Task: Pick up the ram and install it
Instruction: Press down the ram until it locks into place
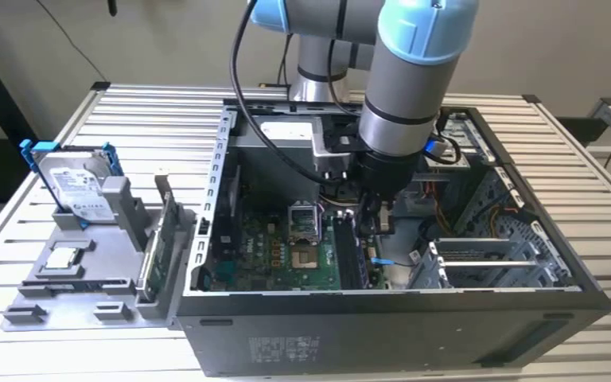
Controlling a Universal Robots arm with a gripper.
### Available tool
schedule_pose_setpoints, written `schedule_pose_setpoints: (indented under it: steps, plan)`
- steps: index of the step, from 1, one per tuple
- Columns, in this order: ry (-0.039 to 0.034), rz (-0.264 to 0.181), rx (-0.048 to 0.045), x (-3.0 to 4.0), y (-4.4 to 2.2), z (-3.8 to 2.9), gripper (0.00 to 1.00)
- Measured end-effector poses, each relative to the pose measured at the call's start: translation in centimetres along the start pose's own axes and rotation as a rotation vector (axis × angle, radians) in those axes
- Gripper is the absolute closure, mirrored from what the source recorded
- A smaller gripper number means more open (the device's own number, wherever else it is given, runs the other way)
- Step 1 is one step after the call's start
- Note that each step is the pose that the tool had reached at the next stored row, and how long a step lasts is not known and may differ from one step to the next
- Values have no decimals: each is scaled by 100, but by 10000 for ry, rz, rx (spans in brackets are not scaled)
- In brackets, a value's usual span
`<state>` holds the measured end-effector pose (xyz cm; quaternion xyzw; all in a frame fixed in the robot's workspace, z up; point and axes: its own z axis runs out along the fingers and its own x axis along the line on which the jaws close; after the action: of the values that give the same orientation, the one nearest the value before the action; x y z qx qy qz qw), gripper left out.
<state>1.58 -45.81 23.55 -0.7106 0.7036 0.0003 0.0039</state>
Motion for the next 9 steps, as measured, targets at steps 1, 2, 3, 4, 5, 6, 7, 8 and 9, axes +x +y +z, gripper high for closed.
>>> schedule_pose_setpoints:
  steps: [1,2,3,4,5,6,7,8,9]
  plan:
    - [-1,0,0,0,0,0,89]
    - [-1,1,-2,0,0,0,89]
    - [-1,1,-3,0,0,0,89]
    - [-2,0,-3,0,0,1,89]
    - [-2,0,-3,0,0,3,89]
    - [-6,0,-2,0,-1,8,89]
    - [-5,0,-2,0,0,11,89]
    - [-3,0,-3,0,0,15,89]
    - [-2,0,-3,0,0,20,89]
